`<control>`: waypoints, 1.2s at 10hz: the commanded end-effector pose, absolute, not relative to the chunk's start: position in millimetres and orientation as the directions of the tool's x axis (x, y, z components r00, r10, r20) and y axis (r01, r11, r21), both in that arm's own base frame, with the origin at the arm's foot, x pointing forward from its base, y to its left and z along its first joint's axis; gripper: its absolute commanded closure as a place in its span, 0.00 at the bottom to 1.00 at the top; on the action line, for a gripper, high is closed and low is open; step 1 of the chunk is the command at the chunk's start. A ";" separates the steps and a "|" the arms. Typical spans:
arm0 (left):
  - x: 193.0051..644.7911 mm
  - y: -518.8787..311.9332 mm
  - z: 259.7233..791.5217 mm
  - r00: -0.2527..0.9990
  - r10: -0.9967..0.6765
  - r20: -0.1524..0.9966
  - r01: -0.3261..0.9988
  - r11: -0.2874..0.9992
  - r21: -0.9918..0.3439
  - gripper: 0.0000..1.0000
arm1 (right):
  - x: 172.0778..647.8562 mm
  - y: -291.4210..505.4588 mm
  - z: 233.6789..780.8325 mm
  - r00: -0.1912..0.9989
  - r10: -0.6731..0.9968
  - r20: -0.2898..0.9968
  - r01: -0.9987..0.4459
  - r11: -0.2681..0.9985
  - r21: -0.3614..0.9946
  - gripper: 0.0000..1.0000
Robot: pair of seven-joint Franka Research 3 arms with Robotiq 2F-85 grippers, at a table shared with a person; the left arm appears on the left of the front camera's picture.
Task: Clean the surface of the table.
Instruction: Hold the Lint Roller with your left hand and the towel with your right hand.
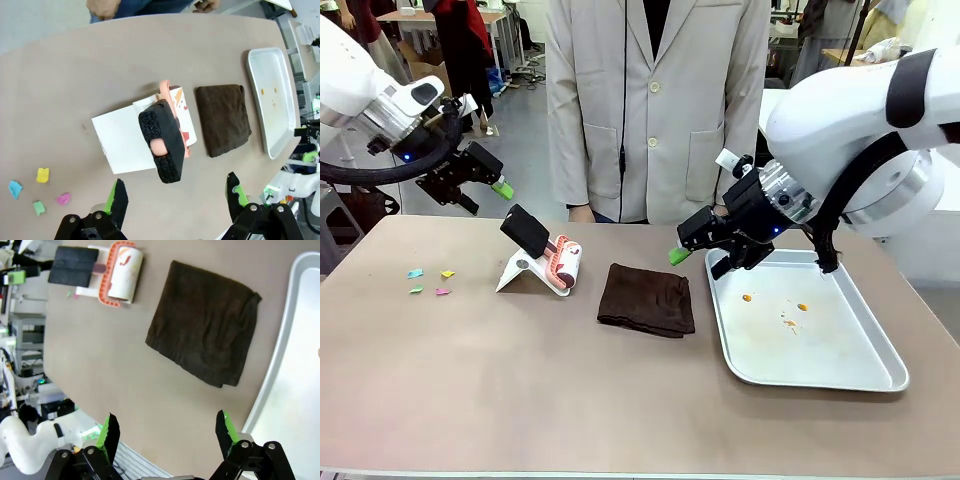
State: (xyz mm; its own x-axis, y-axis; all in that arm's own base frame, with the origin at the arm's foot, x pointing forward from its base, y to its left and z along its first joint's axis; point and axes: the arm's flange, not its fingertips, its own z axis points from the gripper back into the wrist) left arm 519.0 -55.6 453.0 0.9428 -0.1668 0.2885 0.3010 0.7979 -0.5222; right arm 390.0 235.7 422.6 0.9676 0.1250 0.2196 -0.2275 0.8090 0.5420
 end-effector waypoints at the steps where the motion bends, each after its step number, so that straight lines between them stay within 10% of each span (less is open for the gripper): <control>1: 529.0 -68.0 443.0 0.965 -0.101 0.242 0.216 0.831 -0.513 0.00 | 412.6 254.2 415.5 0.981 0.096 0.167 -0.168 0.845 0.507 0.00; 6: 563.9 -87.3 408.5 0.983 -0.026 0.181 0.122 0.832 -0.541 0.00 | 464.3 349.9 352.8 0.991 -0.109 0.077 0.097 0.985 0.144 0.00; 12: 567.1 -91.8 395.8 0.991 -0.056 0.119 0.112 0.835 -0.539 0.00 | 490.4 365.2 316.4 0.983 -0.121 0.135 0.120 0.993 0.015 0.00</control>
